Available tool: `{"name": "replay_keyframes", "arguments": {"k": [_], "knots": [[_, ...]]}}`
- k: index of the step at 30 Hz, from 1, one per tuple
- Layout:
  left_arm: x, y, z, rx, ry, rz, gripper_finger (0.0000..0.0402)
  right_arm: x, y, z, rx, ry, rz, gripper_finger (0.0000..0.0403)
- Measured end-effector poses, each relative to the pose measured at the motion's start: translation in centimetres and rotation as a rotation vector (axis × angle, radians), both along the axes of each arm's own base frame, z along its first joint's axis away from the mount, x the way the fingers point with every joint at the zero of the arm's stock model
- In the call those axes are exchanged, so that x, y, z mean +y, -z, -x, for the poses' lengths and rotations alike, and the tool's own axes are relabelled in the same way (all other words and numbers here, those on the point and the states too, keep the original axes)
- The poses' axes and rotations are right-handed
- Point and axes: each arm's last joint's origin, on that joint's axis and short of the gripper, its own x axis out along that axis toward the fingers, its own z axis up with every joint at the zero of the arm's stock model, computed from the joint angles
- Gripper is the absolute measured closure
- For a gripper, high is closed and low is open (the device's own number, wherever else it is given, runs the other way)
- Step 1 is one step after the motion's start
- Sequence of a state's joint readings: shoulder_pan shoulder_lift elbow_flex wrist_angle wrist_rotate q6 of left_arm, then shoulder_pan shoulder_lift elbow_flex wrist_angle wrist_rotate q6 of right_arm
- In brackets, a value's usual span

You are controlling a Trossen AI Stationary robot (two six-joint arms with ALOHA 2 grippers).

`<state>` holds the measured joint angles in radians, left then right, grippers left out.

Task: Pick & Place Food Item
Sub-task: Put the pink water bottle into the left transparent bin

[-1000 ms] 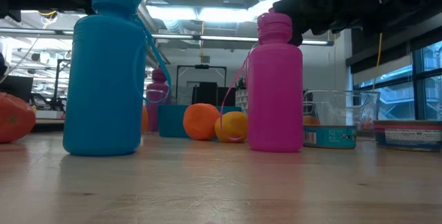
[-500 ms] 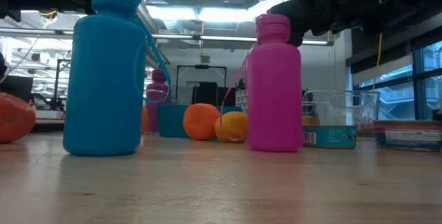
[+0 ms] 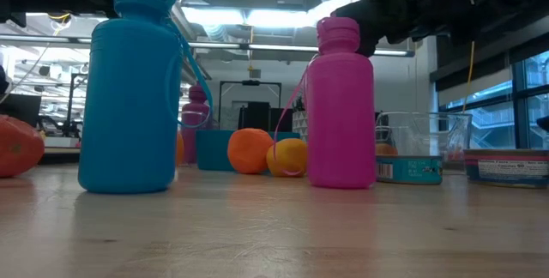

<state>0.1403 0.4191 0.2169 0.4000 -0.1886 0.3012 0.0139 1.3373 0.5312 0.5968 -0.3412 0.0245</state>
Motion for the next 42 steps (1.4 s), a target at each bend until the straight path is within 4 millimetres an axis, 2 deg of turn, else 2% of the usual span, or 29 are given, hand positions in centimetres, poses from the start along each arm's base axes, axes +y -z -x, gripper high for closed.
{"name": "replay_keyframes", "arguments": {"k": [8, 15, 23, 29, 35, 42], "knots": [[0.0, 0.0, 0.0, -0.001, 0.0, 0.0, 0.0181, -0.2, -0.1, -0.1, -0.004, 0.004, 0.009, 0.0337], [0.0, -0.6, 0.1, -0.064, 0.007, 0.019, 0.018, -0.2, -1.5, -1.0, 0.027, -0.015, 0.022, 0.0337], [0.0, -2.2, 0.3, -0.148, 0.037, 0.124, 0.0181, 0.5, -4.8, -2.4, 0.103, -0.06, 0.148, 0.0337], [-0.3, -3.6, 0.5, -0.202, 0.145, 0.172, 0.0181, 1.1, -7.0, -3.0, 0.103, 0.058, 0.362, 0.0337], [-0.7, -3.7, 0.4, -0.204, 0.285, 0.228, 0.0182, 1.0, -7.1, -3.0, 0.114, 0.15, 0.424, 0.0337], [-0.7, -3.6, 0.4, -0.17, 0.248, 0.089, 0.018, 1.0, -7.3, -3.1, 0.088, 0.151, 0.415, 0.0337]]}}
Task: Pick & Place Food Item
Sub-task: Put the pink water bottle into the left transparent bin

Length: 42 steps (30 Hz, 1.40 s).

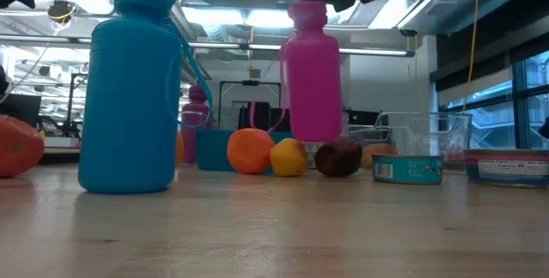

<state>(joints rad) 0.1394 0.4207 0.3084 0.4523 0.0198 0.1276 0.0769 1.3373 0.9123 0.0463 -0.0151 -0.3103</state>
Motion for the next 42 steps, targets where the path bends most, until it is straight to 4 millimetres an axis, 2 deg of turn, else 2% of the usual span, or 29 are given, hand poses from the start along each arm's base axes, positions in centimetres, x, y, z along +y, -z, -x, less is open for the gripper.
{"name": "replay_keyframes", "arguments": {"k": [10, 18, 26, 32, 37, 42], "knots": [[0.0, 0.1, -0.3, 0.005, 0.014, -0.018, 0.018, 0.4, -1.3, -0.4, -0.132, -0.094, -0.06, 0.0337], [0.2, 0.0, -1.1, -0.023, 0.029, 0.082, 0.0179, 0.4, -1.7, -0.5, -0.179, -0.093, -0.059, 0.0338], [0.5, 0.4, -3.6, 0.036, 0.04, 0.134, 0.0133, 0.4, -1.9, -0.5, -0.2, -0.093, -0.057, 0.0338], [0.9, -1.6, -6.5, 0.064, 0.043, 0.154, 0.0091, 0.4, -1.9, -0.5, -0.196, -0.093, -0.057, 0.0338], [1.3, -2.7, -9.1, 0.104, 0.018, 0.08, 0.0085, 0.4, -1.9, -0.5, -0.192, -0.086, -0.084, 0.0338], [1.5, -2.2, -11.0, 0.156, 0.006, 0.046, 0.0088, 0.5, -1.9, -0.5, -0.187, -0.09, -0.109, 0.0338]]}}
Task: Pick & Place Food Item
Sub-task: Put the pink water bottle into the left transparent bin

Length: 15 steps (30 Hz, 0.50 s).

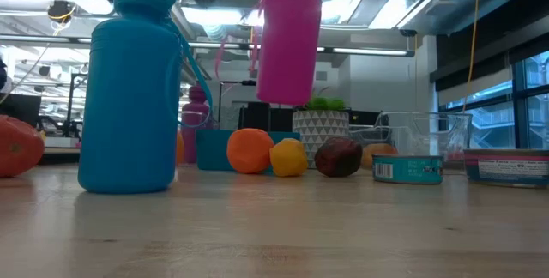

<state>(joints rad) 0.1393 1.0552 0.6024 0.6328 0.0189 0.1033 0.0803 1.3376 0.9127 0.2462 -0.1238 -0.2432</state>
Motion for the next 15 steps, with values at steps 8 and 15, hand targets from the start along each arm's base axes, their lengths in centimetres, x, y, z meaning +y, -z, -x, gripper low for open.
{"name": "replay_keyframes", "arguments": {"k": [8, 15], "knots": [[0.3, 1.7, -2.0, 0.021, 0.003, 0.022, 0.0088, 0.0, 0.2, 0.0, 0.022, 0.004, -0.017, 0.0337], [-0.1, 1.6, -2.1, 0.014, 0.148, 0.045, 0.009, -0.1, 0.2, 0.0, 0.026, 0.055, -0.011, 0.0337]]}}
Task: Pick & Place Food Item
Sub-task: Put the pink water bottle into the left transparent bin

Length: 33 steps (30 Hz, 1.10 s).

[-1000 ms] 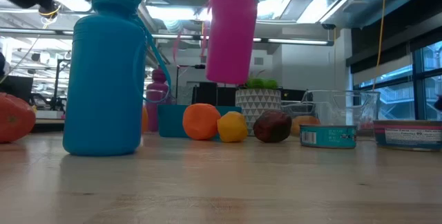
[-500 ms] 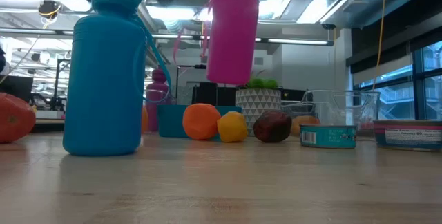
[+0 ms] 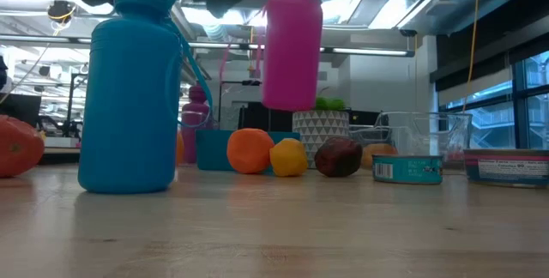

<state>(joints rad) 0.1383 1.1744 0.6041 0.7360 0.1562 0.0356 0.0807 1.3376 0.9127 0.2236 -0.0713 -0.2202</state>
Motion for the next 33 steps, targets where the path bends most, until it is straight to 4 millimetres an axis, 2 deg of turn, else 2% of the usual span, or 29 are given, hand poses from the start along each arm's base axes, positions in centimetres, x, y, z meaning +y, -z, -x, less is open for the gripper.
{"name": "replay_keyframes", "arguments": {"k": [3, 9, 14, 33], "knots": [[-0.2, -0.4, -0.1, -0.003, 0.064, 0.022, 0.0088, -0.2, 0.0, 0.0, -0.001, 0.064, 0.01, 0.0337], [-0.9, -0.6, -0.6, 0.017, 0.08, 0.019, 0.0091, -0.2, -0.4, -0.1, -0.036, 0.068, -0.019, 0.0337], [-1.2, -0.8, -1.1, 0.018, 0.032, 0.027, 0.0089, -0.2, -0.5, -0.1, -0.049, 0.069, -0.022, 0.0337], [-1.3, -0.3, -5.2, 0.067, 0.057, 0.014, 0.0089, -0.2, -0.6, -0.1, -0.057, 0.07, -0.031, 0.0337]]}}
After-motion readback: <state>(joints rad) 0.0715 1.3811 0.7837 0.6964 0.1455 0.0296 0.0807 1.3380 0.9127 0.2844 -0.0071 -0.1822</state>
